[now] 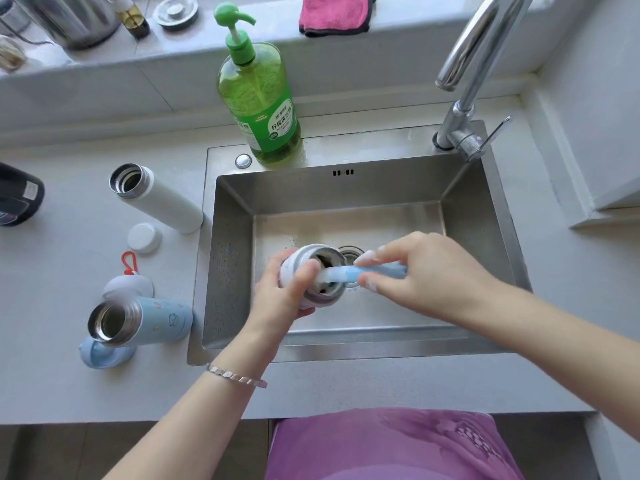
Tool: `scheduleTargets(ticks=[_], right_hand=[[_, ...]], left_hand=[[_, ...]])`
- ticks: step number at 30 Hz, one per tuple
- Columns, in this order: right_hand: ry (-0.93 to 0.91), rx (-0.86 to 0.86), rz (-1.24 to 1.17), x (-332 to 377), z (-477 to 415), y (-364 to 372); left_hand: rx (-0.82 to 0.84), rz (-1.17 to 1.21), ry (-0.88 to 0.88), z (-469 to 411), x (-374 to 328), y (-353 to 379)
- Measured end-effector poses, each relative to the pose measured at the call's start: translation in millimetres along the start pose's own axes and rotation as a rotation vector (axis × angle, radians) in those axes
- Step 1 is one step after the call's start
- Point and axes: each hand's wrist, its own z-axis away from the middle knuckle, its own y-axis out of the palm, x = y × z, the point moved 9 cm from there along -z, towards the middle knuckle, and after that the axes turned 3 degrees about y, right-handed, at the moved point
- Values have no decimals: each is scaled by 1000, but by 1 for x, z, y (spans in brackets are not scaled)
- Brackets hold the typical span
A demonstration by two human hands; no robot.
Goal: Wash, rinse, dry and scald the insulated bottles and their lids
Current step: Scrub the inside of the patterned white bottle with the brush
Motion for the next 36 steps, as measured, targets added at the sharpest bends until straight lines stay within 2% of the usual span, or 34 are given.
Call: scheduleTargets(ticks=[2,6,8,11,13,17,26,31,34,36], right_hand=[[27,-17,-35,-3,2,8],[89,-66,-191,-19,11,-4],[73,-100,-107,-14,12,-9],[8,-144,174,2,12,-10],[-5,-174,243,3,12,-19],[2,-207,308,3,18,-35],[22,-194,442,11,28,-43],[-87,-191,478,22,25,-26],[-159,-360,426,30,33,-44],[-158,-304,480,35,30,-37]], left_hand=[[10,-55,43,1,-5,5],[-33,-2,4,-5,-5,-10],[0,2,8,-4,-6,-5],[93,-52,12,3,-5,11],[95,-59,-18,3,-2,9],[121,-60,-83,5,3,5],[106,-74,-95,11,7,3],[102,-51,-39,13,0,6],[74,-40,-61,9,2,-1],[115,-60,-67,12,3,9]])
